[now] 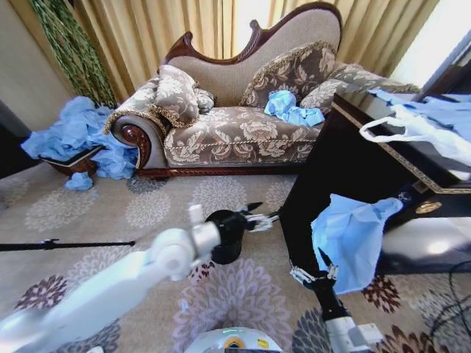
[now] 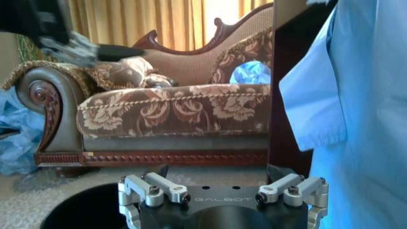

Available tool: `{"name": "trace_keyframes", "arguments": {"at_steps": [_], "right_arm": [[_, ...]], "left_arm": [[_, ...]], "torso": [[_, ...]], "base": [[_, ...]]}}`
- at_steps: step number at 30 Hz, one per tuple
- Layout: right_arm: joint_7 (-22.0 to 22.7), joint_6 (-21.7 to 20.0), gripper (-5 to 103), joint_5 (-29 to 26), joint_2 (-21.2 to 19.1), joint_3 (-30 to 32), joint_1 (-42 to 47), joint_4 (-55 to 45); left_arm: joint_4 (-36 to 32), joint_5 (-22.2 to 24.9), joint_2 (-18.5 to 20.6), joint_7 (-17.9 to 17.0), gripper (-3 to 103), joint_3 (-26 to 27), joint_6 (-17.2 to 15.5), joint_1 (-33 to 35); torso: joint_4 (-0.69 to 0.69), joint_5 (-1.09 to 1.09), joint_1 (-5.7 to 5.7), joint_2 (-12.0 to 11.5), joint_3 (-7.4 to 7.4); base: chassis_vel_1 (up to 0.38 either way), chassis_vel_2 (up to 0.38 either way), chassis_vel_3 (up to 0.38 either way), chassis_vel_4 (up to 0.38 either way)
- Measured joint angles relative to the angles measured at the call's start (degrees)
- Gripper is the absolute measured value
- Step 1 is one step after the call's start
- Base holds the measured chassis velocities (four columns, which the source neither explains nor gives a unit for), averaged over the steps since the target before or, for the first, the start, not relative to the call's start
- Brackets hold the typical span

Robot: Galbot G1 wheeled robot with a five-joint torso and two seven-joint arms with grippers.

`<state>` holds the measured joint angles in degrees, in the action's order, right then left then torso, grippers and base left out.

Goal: Place a garbage bag over the trash bin.

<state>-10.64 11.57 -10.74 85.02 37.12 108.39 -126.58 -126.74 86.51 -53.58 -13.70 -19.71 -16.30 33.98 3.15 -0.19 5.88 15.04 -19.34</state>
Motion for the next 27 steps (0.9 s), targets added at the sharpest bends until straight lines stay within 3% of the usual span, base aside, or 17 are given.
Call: {"name": "trace_keyframes", "arguments": {"at_steps": [2,3,6,9,12,18,27], "right_arm": [[0.15,0.01,100,0.03,0.21,0.36,-0.10,0.25],[0.15,0.01,100,0.03,0.21,0.36,-0.10,0.25],[0.31,0.01,100,-0.10,-0.01,0.55,-0.35,0.87],[0.34,0.02,100,-0.23,-0.20,0.60,-0.38,0.94],[0.44,0.08,100,-0.74,-0.44,0.61,-0.39,1.16],[0.50,0.16,100,-1.39,-1.15,0.60,-0.35,1.64],[0.79,0.22,100,-2.12,-2.02,0.64,-0.48,2.38]], "left_arm": [[3.25,2.55,-5.21,-1.69,90,-3.35,-0.10,-2.04],[3.25,2.55,-5.21,-1.69,90,-3.35,-0.10,-2.04],[6.76,7.34,-10.76,-3.60,88,-5.14,-0.18,-3.81],[8.48,9.72,-12.91,-3.96,83,-5.16,-0.18,-3.91],[10.65,12.56,-15.77,-4.20,72,-5.41,-0.12,-4.32],[14.41,13.45,-20.22,-4.40,80,-6.11,-0.03,-6.20],[21.77,11.62,-26.81,-3.63,58,-6.98,-0.28,-9.76]], "torso": [[0.01,0.01,0.00,0.00,0.00],[0.01,0.01,0.00,0.00,0.00],[0.04,0.03,0.00,0.00,0.00],[0.00,0.00,0.00,0.00,0.00],[0.00,0.01,0.00,0.00,0.00],[0.02,0.00,0.00,0.00,0.00],[0.02,0.00,0.00,0.00,0.00]], "base": [[0.000,0.000,0.000,0.000],[0.000,0.000,0.000,0.000],[0.000,0.000,0.000,0.000],[0.000,0.000,0.000,0.000],[0.000,0.000,0.000,0.000],[0.000,0.000,0.000,0.000],[0.000,0.000,0.000,0.000]]}}
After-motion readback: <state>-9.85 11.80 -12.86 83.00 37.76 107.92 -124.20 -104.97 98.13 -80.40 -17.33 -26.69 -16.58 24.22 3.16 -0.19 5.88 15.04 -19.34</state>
